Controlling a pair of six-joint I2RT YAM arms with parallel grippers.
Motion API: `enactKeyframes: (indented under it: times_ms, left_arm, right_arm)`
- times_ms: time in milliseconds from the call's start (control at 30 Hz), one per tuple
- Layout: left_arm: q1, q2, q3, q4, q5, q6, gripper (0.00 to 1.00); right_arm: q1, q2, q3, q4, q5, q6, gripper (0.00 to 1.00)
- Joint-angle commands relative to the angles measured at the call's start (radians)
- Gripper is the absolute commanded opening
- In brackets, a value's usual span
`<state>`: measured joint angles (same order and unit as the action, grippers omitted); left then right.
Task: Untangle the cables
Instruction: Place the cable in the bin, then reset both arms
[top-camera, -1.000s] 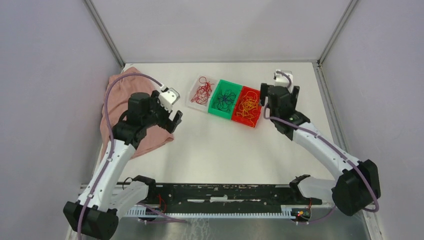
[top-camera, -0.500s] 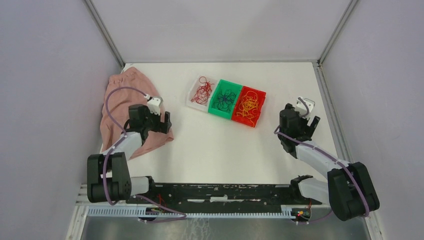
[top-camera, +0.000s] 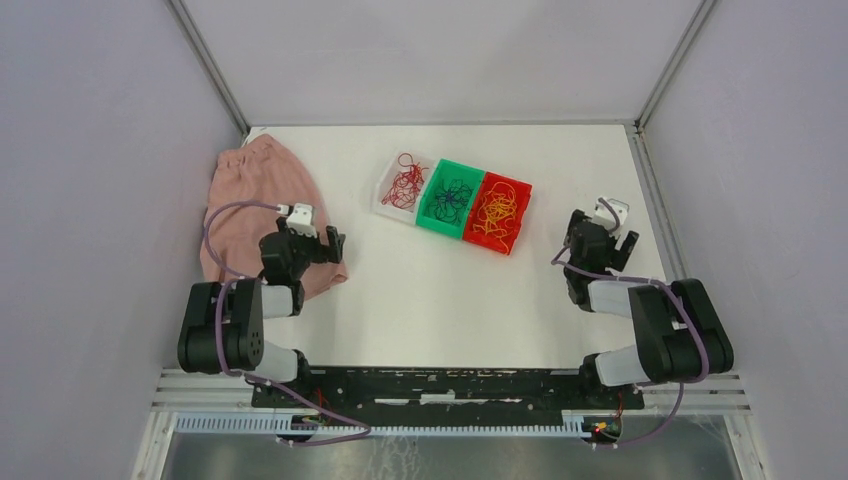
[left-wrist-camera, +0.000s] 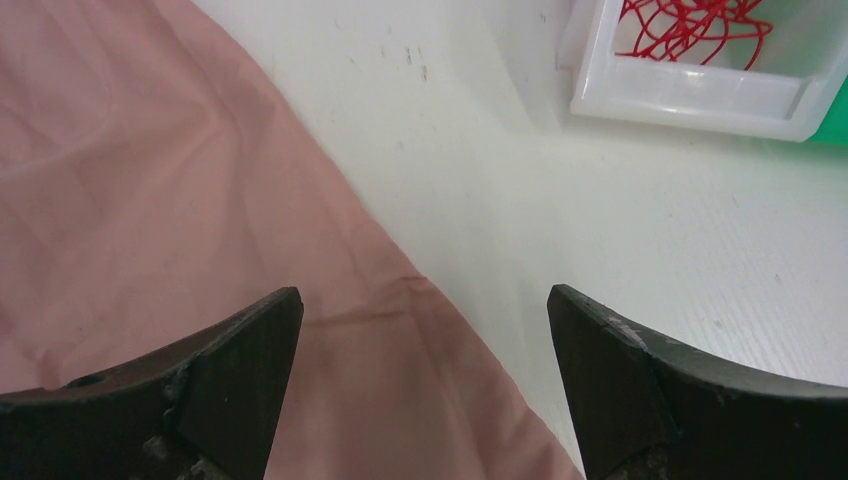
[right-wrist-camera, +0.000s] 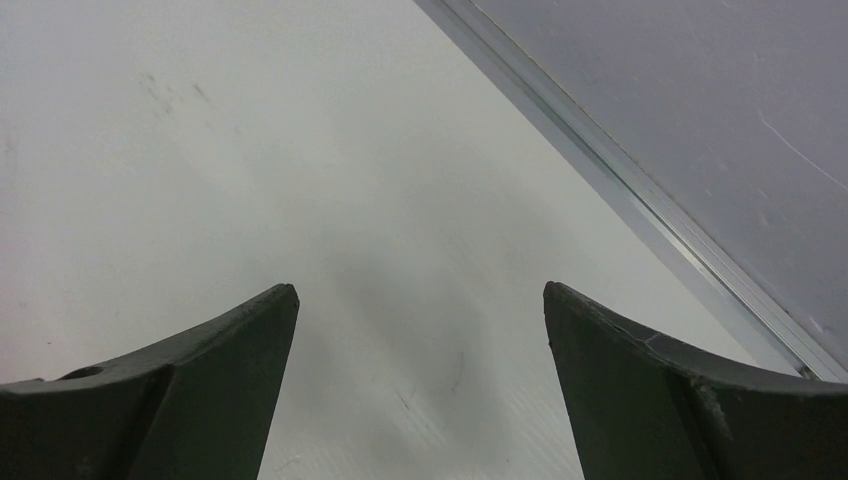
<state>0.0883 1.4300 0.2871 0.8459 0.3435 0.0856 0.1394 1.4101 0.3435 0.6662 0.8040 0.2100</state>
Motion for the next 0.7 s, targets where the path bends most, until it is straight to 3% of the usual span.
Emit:
enactKeyframes:
  times_ms: [0,67,100,133,167,267,667]
  left_arm:
    - [-0.004,0.045,-0.014,0.232,-0.042,-0.075,0.99]
    - [-0.023,0.053,-0.041,0.288,-0.095,-0.065,0.99]
    - [-0.027,0.076,-0.097,0.382,-0.093,-0.062,0.99]
    - [-0.029,0.113,-0.136,0.528,-0.103,-0.080,0.99]
    - [-0.030,0.105,-0.145,0.537,-0.112,-0.079,0.99]
    - [-0.051,0.091,-0.079,0.388,-0.119,-0.054,0.99]
    - [-0.050,0.085,-0.085,0.386,-0.121,-0.053,0.99]
  right_arm:
    - [-0.002,0.032,-0.008,0.180,-0.310,-0.122,0.99]
    - [0.006,0.122,-0.070,0.437,-0.349,-0.167,1.00]
    - [0.011,0.135,-0.071,0.439,-0.325,-0.168,1.00]
    - [0.012,0.105,-0.050,0.333,-0.325,-0.157,1.00]
    - [0.011,0.088,-0.022,0.258,-0.321,-0.142,1.00]
    - [0.001,0.116,-0.005,0.271,-0.320,-0.140,0.99]
    - [-0.009,0.101,-0.003,0.246,-0.330,-0.133,0.99]
